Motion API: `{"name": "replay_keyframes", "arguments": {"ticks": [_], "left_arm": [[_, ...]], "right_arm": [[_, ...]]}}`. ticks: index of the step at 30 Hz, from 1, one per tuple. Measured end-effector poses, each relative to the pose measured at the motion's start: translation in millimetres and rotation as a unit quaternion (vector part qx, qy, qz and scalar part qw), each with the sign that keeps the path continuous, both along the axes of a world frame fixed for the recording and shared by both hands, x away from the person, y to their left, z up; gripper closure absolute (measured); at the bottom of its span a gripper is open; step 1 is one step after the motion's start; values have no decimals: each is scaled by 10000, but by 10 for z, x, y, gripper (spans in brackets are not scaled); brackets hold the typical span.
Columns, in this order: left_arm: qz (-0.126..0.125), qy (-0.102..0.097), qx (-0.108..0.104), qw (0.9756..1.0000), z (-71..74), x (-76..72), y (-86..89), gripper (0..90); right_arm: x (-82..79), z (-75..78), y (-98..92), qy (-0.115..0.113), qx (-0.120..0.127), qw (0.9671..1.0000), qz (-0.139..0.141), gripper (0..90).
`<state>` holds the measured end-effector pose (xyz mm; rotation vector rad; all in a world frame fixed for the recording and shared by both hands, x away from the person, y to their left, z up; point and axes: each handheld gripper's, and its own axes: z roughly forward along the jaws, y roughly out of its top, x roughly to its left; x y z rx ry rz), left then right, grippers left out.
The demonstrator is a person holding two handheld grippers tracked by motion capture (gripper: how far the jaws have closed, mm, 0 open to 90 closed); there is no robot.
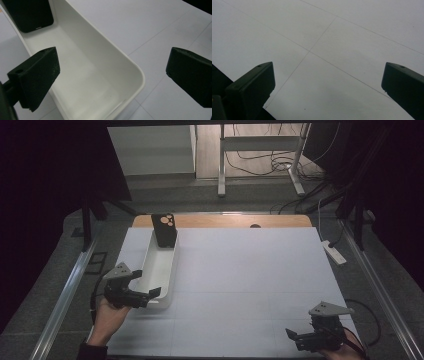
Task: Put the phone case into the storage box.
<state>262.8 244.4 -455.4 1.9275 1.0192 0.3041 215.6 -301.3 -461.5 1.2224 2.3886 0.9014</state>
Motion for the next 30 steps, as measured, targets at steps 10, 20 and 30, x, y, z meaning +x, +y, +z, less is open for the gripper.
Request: {"name": "replay_keyframes", "arguments": {"ticks": [10, 20, 30], "left_arm": [[33, -57, 49, 10000, 7, -157, -26, 0], [184, -92, 102, 9997, -19, -326, 14, 0], [282, -86, 81, 9995, -45, -467, 57, 0]], "right_arm": [[-2, -3, 4, -13, -6, 10000, 11, 0], [-2, 0, 1, -6, -3, 10000, 9, 0], [-3, 0, 4, -15, -14, 10000, -2, 0]]}}
